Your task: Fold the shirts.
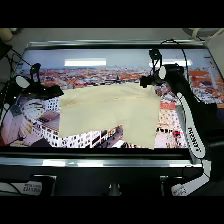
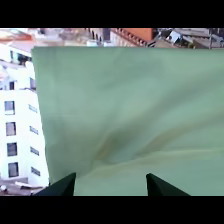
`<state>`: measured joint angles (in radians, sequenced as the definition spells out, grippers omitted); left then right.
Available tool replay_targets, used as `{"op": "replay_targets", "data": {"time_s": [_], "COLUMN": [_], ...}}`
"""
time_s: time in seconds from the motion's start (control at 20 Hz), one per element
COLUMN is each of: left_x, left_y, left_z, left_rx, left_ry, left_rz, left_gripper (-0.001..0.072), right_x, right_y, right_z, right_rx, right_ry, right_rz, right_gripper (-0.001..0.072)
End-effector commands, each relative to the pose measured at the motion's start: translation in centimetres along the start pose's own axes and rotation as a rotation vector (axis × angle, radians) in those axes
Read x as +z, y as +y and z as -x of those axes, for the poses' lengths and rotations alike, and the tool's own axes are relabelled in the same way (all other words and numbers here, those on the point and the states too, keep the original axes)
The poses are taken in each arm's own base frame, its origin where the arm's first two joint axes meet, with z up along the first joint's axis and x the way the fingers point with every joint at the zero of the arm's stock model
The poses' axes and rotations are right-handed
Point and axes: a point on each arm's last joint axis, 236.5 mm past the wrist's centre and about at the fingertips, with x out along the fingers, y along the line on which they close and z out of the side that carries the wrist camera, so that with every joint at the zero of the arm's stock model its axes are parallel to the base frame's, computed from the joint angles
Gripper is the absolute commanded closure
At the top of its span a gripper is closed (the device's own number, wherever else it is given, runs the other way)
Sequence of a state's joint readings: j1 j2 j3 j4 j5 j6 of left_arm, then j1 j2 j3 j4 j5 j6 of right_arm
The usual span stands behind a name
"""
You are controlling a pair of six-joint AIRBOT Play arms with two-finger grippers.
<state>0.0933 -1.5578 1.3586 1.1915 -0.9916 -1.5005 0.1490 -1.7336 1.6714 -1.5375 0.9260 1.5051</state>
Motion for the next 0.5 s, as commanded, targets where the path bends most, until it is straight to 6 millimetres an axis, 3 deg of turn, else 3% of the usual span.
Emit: {"op": "replay_targets", "data": {"time_s": [0.0, 0.05, 0.15, 0.3, 0.4, 0.45], "left_x": [-3.9, -5.7, -10.8, -18.4, -21.9, -22.8], "left_y": [2.8, 4.0, 5.7, 6.1, 5.5, 5.4], "left_z": [2.8, 3.7, 4.4, 3.0, 2.1, 1.5], "left_rx": [-0.017, -0.020, -0.034, -0.057, -0.096, -0.101], "left_ry": [0.215, 0.283, 0.423, 0.524, 0.561, 0.566], "left_rz": [0.093, 0.110, 0.158, 0.213, 0.217, 0.228], "left_gripper": [0.0159, 0.0161, 0.0171, 0.0171, 0.0171, 0.0171], "right_x": [-1.7, -3.8, -10.0, -18.2, -21.2, -21.6], "right_y": [-3.8, -5.2, -6.3, -5.6, -4.4, -3.7], "right_z": [3.4, 4.7, 6.1, 6.1, 5.3, 4.9], "right_rx": [0.048, 0.089, 0.220, 0.379, 0.423, 0.449], "right_ry": [0.076, 0.152, 0.356, 0.570, 0.632, 0.628], "right_rz": [0.066, 0.088, 0.084, 0.051, 0.036, 0.019], "right_gripper": [0.0229, 0.0237, 0.0333, 0.0393, 0.0412, 0.0412]}}
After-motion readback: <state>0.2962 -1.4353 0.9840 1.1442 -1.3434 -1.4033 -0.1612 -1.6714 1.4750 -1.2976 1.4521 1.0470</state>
